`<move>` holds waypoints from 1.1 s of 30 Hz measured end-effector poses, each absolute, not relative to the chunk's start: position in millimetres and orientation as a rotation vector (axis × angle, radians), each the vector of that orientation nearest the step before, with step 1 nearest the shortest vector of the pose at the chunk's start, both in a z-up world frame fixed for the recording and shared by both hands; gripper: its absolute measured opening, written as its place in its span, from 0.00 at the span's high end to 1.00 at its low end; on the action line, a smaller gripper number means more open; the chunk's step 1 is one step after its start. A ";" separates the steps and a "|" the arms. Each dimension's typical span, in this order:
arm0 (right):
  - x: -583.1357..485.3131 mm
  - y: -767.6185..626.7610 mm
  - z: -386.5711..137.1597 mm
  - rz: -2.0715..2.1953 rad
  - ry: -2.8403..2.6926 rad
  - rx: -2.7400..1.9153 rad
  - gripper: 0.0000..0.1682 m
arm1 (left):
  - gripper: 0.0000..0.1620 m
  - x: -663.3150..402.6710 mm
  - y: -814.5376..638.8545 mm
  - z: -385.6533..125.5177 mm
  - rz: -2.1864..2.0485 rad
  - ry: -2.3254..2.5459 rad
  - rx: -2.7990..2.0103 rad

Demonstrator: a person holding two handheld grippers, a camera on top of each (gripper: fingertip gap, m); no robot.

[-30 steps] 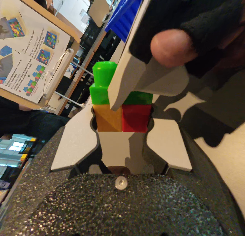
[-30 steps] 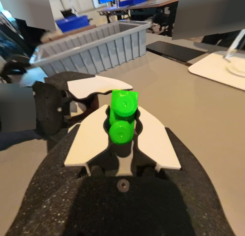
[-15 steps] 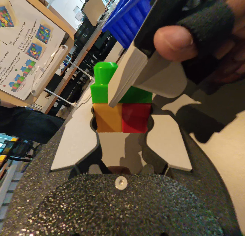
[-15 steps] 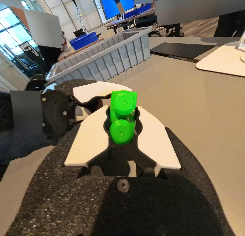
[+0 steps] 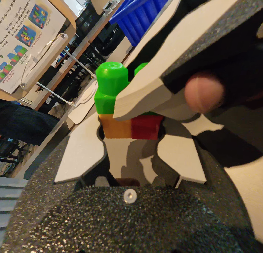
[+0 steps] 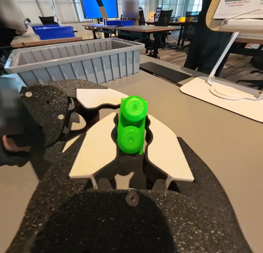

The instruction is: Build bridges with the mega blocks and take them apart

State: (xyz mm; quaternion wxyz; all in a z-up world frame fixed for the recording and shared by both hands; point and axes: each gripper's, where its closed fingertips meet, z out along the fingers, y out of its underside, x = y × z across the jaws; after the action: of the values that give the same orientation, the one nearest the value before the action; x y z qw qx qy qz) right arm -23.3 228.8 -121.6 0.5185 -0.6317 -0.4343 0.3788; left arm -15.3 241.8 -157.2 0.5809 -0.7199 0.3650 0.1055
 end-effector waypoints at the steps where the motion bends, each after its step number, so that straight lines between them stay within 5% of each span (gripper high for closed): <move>1: -23.0 229.0 -121.6 0.937 -1.032 -1.526 0.79 | 0.54 -14.5 241.5 -157.7 0.229 0.847 -1.687; 27: 6.4 248.1 -99.5 0.961 -0.873 -1.569 0.78 | 0.54 -20.6 235.8 -181.8 0.116 0.807 -1.939; 33: 21.8 249.0 -135.7 0.712 -1.035 -1.856 0.79 | 0.54 -32.4 236.1 -185.4 0.066 0.734 -2.015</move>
State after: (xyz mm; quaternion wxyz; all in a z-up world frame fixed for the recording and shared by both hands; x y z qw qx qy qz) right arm 21.8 249.0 -135.7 0.4352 -0.7455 -0.4159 0.2861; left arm -32.4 236.1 -185.4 0.4776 -0.8252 0.3004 0.0272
